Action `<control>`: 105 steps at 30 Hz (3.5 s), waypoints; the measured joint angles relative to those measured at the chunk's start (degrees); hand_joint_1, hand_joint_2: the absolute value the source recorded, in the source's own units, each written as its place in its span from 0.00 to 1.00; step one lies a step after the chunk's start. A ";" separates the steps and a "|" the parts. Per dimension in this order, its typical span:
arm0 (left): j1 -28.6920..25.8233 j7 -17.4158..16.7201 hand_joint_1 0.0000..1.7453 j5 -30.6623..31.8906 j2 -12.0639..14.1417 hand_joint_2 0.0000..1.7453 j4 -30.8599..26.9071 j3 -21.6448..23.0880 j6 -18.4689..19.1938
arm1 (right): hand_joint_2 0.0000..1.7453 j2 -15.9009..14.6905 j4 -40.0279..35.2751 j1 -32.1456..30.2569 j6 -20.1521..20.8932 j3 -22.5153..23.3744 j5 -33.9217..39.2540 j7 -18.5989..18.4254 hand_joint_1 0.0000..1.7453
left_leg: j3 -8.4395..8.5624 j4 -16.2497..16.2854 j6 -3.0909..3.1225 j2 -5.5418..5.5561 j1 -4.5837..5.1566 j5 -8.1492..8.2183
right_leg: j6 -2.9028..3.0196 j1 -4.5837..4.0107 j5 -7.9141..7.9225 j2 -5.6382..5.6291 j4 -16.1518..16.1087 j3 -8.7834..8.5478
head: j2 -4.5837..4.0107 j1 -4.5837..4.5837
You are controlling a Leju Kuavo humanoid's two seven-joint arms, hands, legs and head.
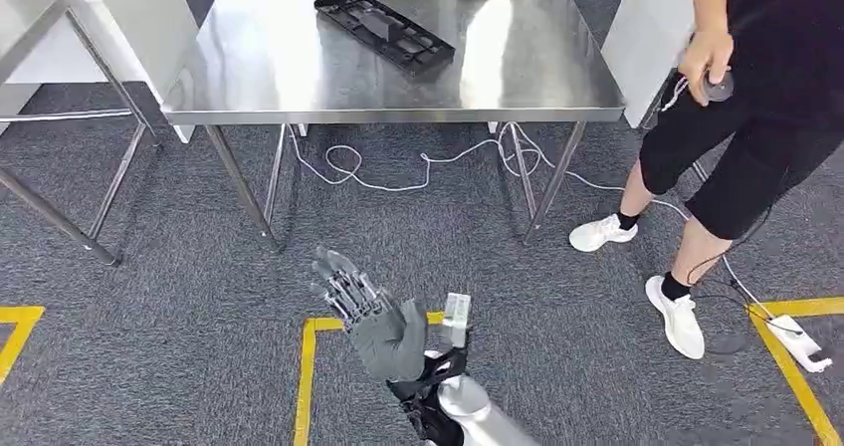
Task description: Take the parts from the cabinet and place them on the table.
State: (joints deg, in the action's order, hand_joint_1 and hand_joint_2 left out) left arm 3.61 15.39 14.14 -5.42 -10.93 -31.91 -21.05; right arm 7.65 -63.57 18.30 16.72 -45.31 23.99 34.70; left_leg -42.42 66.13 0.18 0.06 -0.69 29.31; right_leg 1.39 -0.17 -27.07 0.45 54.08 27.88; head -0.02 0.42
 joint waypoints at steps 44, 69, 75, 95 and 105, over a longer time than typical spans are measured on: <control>0.08 4.87 0.00 9.77 0.96 0.00 0.04 3.58 5.84 | 0.00 -1.38 52.80 -9.77 -36.83 7.85 -13.80 -32.02 0.00 | 13.82 -7.51 2.12 -0.21 -0.81 2.07 | -2.59 -0.24 2.14 0.21 7.71 11.09 | 0.00 -1.30; -0.70 5.22 0.00 10.01 1.09 0.00 0.07 3.58 5.14 | 1.00 -1.95 52.93 -11.47 -36.35 5.11 -16.47 -29.78 0.00 | 9.59 -7.95 0.35 -0.02 -1.05 -2.99 | -0.49 -0.81 -1.55 -0.36 3.68 2.60 | 0.00 -1.27; -0.61 5.14 0.00 10.23 1.14 0.00 0.09 3.58 4.79 | 1.00 -1.88 52.95 -11.54 -36.41 4.85 -16.84 -29.78 0.00 | 12.24 -14.20 1.79 0.17 -1.95 -6.40 | -1.20 -0.84 -2.59 -0.42 4.44 2.85 | 0.00 -1.44; -0.91 5.01 0.00 11.78 2.60 0.00 0.07 3.63 4.96 | 0.00 -0.41 52.95 -12.41 -37.49 4.94 -15.72 -29.41 0.00 | 10.11 -12.79 -6.24 2.24 -6.06 -7.91 | -3.11 6.57 -3.46 -0.83 5.84 2.23 | 0.00 0.09; -1.00 5.05 0.00 11.89 2.64 0.00 0.11 3.63 4.94 | 0.00 -0.44 52.95 -12.70 -37.49 4.94 -15.66 -29.28 0.00 | 10.09 -13.01 -5.19 1.76 -6.86 -13.78 | -3.32 6.74 -3.00 -0.14 6.11 3.27 | 0.00 1.44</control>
State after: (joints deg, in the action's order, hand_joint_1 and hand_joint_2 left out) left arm 2.61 20.44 26.03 -2.78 -10.82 -28.28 -16.11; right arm 7.21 -10.62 5.60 -20.76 -40.37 8.33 5.42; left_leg -32.32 53.12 -5.00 1.82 -7.55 15.53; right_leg -1.93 6.57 -30.07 0.31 60.19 31.16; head -0.02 1.86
